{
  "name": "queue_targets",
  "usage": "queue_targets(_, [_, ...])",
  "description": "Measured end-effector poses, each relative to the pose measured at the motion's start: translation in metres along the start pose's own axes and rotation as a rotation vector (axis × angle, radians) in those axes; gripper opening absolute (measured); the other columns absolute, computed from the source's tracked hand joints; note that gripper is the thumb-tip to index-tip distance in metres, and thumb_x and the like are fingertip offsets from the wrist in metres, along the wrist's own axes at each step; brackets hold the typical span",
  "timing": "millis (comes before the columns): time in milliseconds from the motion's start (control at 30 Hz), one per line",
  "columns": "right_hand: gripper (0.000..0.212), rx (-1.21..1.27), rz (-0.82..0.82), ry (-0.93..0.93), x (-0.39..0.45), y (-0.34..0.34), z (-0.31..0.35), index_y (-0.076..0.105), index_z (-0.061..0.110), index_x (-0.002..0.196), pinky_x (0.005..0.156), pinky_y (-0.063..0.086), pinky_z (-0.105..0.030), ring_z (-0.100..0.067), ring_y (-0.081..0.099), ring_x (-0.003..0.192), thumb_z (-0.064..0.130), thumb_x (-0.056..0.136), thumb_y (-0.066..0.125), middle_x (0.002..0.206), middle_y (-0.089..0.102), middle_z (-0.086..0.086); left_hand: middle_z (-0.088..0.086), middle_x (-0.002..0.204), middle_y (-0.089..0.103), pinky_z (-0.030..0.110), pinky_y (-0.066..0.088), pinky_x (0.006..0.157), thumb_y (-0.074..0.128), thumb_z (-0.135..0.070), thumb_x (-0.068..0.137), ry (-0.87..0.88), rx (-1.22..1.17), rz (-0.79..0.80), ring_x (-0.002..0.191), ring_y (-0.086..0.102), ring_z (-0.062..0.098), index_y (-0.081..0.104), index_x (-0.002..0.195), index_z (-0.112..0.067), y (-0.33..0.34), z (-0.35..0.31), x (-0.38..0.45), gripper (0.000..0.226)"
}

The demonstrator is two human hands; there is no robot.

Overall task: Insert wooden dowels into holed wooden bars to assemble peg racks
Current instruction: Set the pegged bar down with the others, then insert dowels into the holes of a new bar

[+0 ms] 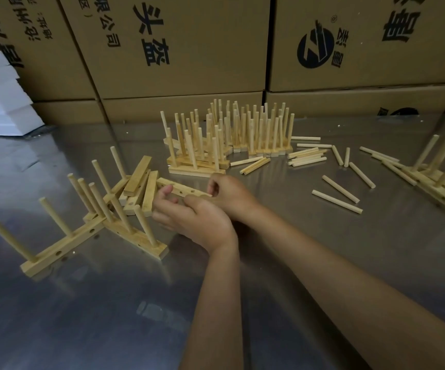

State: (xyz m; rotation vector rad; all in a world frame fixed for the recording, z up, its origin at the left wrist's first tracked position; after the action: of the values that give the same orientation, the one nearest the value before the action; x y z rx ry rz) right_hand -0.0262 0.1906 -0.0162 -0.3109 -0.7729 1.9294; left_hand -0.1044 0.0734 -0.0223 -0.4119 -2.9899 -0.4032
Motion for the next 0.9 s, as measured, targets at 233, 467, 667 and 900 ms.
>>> queue_targets(233, [0.02, 0.312, -0.116, 0.313, -0.068, -0.041, -0.047, 0.062, 0.014, 0.081, 0.062, 0.049, -0.031, -0.014, 0.055, 0.057, 0.029, 0.094, 0.064, 0.067, 0.063, -0.003, 0.003, 0.115, 0.038, 0.019, 0.033, 0.086, 0.036, 0.009, 0.087, -0.083, -0.063, 0.03, 0.103, 0.045, 0.018, 0.05, 0.117, -0.01, 0.001, -0.001, -0.004, 0.039])
queue_targets(467, [0.025, 0.638, -0.027, 0.35, -0.127, -0.056, -0.059, 0.068, 0.009, 0.085, 0.049, 0.043, -0.019, -0.01, 0.054, 0.055, 0.018, 0.102, 0.052, 0.069, 0.064, -0.006, 0.006, 0.097, 0.07, 0.041, 0.051, 0.083, 0.036, -0.047, 0.106, -0.392, -0.059, 0.738, 0.088, 0.066, 0.019, 0.064, 0.121, -0.017, 0.065, 0.017, -0.055, 0.043])
queue_targets(667, [0.02, 0.215, -0.233, 0.191, -0.132, -0.1, -0.062, 0.069, 0.022, 0.079, 0.061, 0.042, -0.019, 0.004, 0.056, 0.065, 0.014, 0.094, 0.06, 0.074, 0.065, 0.008, -0.001, 0.065, 0.06, 0.024, 0.041, 0.05, 0.043, -0.028, 0.105, -0.468, -0.055, 0.836, 0.053, 0.052, 0.011, 0.07, 0.111, -0.013, 0.072, 0.028, -0.064, 0.031])
queue_targets(900, [0.022, -0.584, -0.519, 0.382, -0.148, -0.175, -0.111, 0.07, 0.021, 0.108, 0.097, 0.032, -0.04, -0.026, 0.036, 0.121, 0.03, 0.089, 0.062, 0.123, 0.052, -0.004, 0.004, 0.07, 0.062, 0.019, 0.03, 0.031, 0.048, -0.034, 0.103, -0.652, -0.229, 0.927, 0.04, 0.042, 0.011, 0.06, 0.106, -0.014, 0.078, 0.029, -0.071, 0.024])
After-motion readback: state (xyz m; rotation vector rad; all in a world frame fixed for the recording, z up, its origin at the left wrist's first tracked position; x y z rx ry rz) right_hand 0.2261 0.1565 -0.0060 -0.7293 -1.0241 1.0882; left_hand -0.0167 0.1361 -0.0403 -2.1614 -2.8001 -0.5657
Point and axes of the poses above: each hand's wrist, its own x-axis towards the middle knuckle, its own y-axis out of the palm, z = x × y, the point moved 9 cm from there along x, towards the middle knuckle
